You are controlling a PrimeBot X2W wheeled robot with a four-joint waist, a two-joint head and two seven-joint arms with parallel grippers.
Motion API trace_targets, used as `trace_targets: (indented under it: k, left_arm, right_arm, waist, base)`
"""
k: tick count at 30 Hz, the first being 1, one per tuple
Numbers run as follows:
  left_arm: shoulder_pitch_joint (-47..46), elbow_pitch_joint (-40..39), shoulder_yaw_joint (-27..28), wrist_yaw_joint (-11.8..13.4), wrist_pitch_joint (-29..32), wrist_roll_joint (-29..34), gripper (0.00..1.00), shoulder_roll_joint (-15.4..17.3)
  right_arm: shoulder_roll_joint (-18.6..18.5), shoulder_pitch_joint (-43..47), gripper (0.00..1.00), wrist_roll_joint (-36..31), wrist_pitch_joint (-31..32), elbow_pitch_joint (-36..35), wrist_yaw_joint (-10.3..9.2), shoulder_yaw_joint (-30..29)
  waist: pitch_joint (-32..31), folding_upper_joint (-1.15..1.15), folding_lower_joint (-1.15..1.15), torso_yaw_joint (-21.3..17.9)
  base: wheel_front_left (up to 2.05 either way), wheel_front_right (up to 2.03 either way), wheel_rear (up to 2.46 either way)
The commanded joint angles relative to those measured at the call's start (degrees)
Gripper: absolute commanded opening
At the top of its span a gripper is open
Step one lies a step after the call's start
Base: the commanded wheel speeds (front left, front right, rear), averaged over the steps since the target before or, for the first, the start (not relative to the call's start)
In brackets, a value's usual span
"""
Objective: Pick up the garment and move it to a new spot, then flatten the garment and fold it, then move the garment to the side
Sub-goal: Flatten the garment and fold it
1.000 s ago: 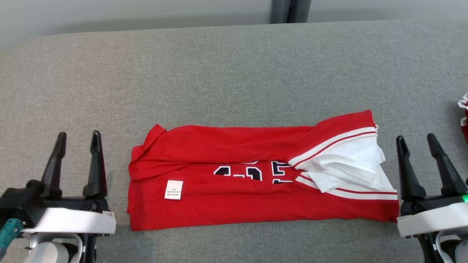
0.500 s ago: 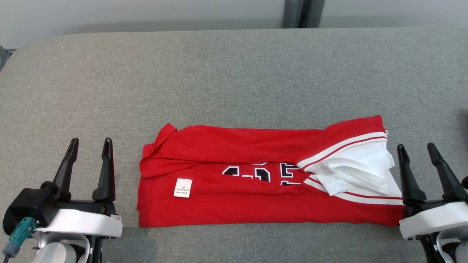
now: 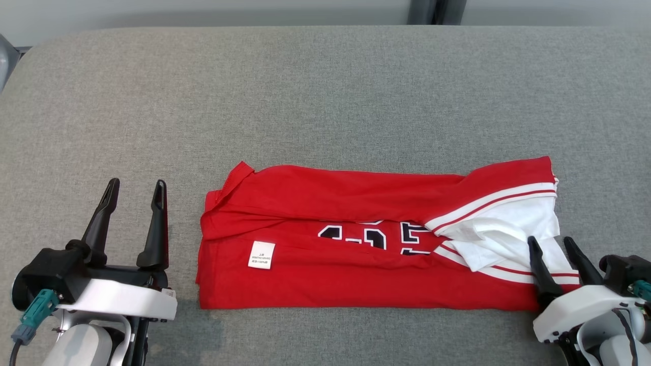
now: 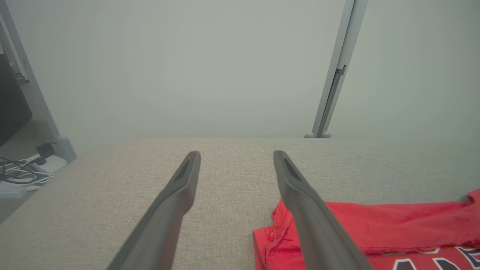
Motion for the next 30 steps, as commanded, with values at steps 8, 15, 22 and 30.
trace_targets:
  k: [8, 15, 22, 30]
  left_arm:
    - [-1.31, 0.45, 0.01, -0.28, -0.23, 0.38, 1.0, -0.09]
    - [-1.13, 0.23, 0.57, -0.11, -0.23, 0.31, 1.0, -0.09]
    - [-0.84, 0.0, 0.93, -0.06, -0.23, 0.12, 1.0, -0.01]
    - [-0.93, 0.08, 0.63, -0.16, -0.23, -0.08, 1.0, 0.07]
  right_arm:
    - [0.1, -3.01, 0.0, 2.62, 0.67, 8.05, 0.0, 4.49]
    - [-3.17, -2.94, 0.0, 4.44, -2.68, 6.74, -0.23, 3.95]
    - [-7.72, -0.85, 0.0, 3.19, -5.53, 2.5, -0.12, -1.02]
    - [-8.32, -0.71, 0.0, 3.01, -4.98, -0.14, -0.02, -2.04]
  waist:
    - [0.79, 0.0, 0.0, -0.11]
    - [0.8, 0.0, 0.0, -1.14]
    - [0.6, 0.0, 0.0, -2.55]
    - [0.18, 0.0, 0.0, -3.44]
  base:
    - [0.0, 0.0, 0.0]
    - [0.0, 0.0, 0.0]
    - [0.0, 0.0, 0.0]
    - [0.0, 0.0, 0.0]
